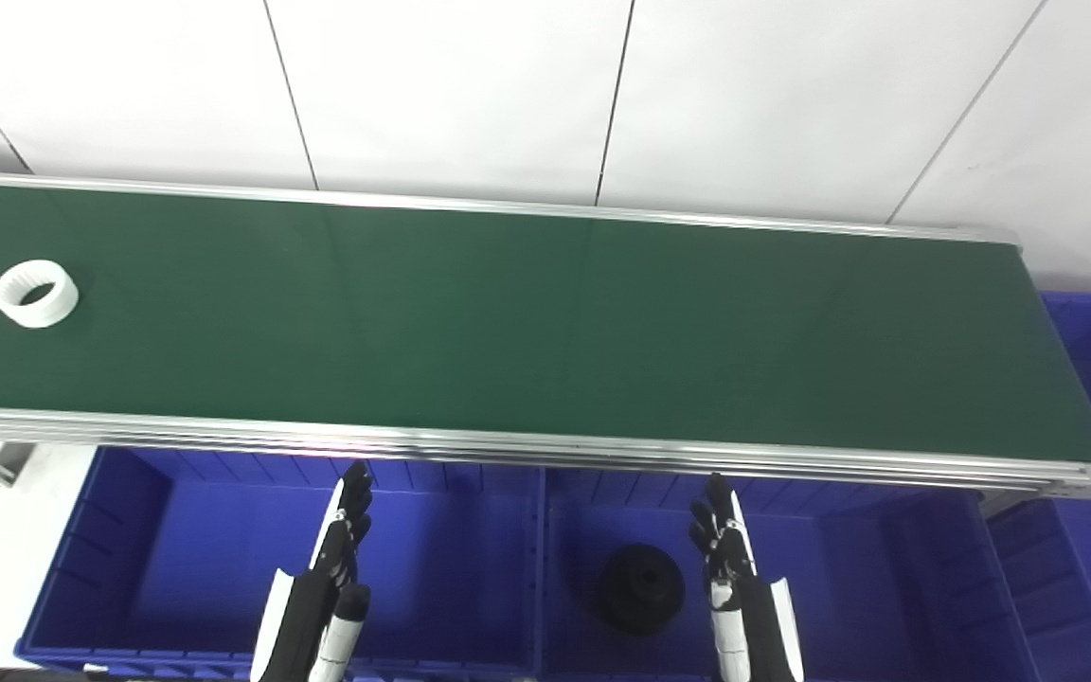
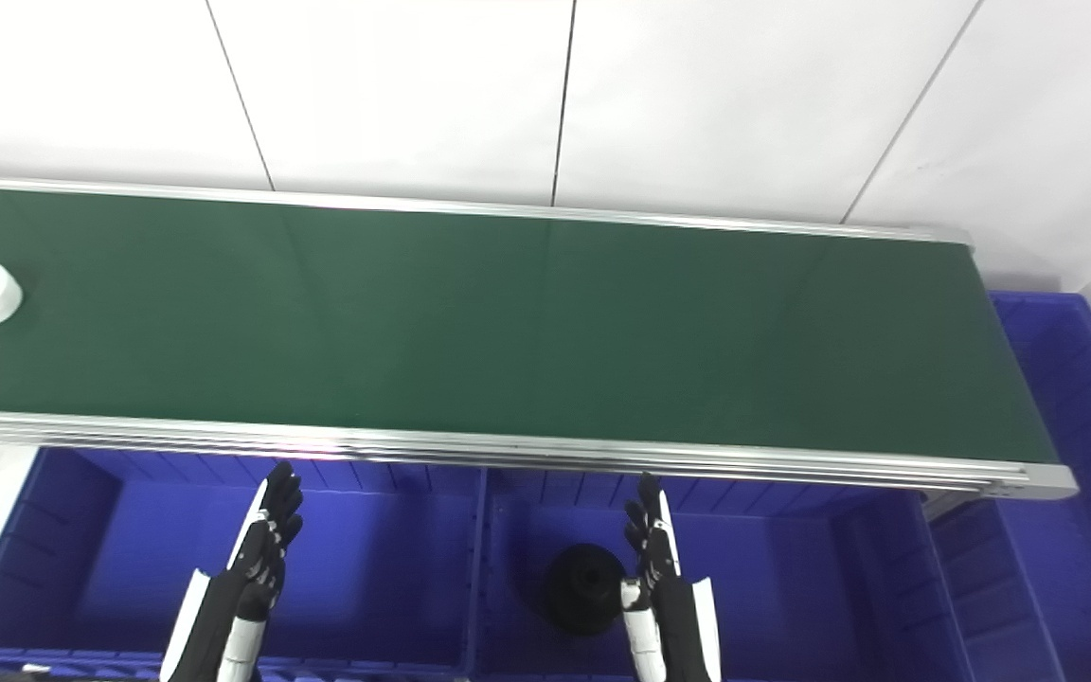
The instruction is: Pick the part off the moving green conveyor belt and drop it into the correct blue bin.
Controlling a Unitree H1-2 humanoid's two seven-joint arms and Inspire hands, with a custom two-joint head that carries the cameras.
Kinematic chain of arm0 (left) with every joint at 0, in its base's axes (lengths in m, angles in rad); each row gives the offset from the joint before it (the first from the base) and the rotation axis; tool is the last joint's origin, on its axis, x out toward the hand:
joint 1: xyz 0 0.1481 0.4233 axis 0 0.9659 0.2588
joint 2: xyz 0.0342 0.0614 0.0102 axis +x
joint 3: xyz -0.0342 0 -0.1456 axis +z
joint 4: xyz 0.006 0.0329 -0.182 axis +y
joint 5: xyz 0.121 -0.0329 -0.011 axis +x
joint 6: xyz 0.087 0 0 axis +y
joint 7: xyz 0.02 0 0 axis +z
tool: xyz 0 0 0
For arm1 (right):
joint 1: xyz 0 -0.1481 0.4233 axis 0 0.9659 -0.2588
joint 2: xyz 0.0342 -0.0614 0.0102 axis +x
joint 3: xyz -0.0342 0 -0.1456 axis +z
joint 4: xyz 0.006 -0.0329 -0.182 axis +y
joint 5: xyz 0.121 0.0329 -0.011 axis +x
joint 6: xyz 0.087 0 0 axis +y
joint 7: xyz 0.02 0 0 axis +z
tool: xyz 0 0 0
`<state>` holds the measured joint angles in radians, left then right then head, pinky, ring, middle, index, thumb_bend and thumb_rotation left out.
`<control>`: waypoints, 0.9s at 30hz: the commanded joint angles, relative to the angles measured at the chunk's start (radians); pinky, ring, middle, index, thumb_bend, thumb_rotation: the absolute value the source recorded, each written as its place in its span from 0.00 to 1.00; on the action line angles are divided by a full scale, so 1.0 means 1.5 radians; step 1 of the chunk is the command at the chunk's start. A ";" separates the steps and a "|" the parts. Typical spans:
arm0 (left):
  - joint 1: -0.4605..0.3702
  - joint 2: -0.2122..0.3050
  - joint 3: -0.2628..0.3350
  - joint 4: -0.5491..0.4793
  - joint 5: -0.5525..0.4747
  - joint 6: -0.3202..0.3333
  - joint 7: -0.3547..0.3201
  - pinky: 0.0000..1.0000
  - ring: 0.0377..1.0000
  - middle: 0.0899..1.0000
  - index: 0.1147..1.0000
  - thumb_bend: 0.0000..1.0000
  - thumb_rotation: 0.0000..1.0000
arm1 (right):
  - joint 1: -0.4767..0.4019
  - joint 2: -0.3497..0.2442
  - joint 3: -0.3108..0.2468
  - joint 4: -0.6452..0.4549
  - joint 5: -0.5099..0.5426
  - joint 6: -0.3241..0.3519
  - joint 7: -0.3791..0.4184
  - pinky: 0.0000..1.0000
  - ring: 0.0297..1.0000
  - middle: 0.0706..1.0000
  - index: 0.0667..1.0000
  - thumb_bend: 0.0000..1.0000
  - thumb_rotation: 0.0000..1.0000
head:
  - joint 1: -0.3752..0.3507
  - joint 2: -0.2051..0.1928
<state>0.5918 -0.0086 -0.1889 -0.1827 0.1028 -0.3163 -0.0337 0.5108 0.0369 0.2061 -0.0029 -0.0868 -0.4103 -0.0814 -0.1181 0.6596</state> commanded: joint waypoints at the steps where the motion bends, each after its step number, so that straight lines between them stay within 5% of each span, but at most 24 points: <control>1: -0.001 0.000 0.000 -0.013 0.000 -0.017 0.003 1.00 1.00 1.00 1.00 0.88 1.00 | 0.003 0.005 0.000 -0.016 0.004 -0.021 0.008 0.95 0.97 1.00 1.00 0.82 0.99 | 0.000 0.000; 27: 0.003 -0.002 -0.004 -0.013 -0.005 -0.013 0.000 1.00 1.00 1.00 1.00 0.87 0.99 | 0.007 0.000 -0.004 -0.019 0.002 -0.017 0.021 0.95 0.97 1.00 1.00 0.81 0.98 | 0.018 -0.016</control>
<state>0.5919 -0.0084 -0.1898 -0.1852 0.0920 -0.3138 -0.0342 0.5173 0.0355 0.2016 -0.0090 -0.0888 -0.4102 -0.0579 -0.0922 0.6367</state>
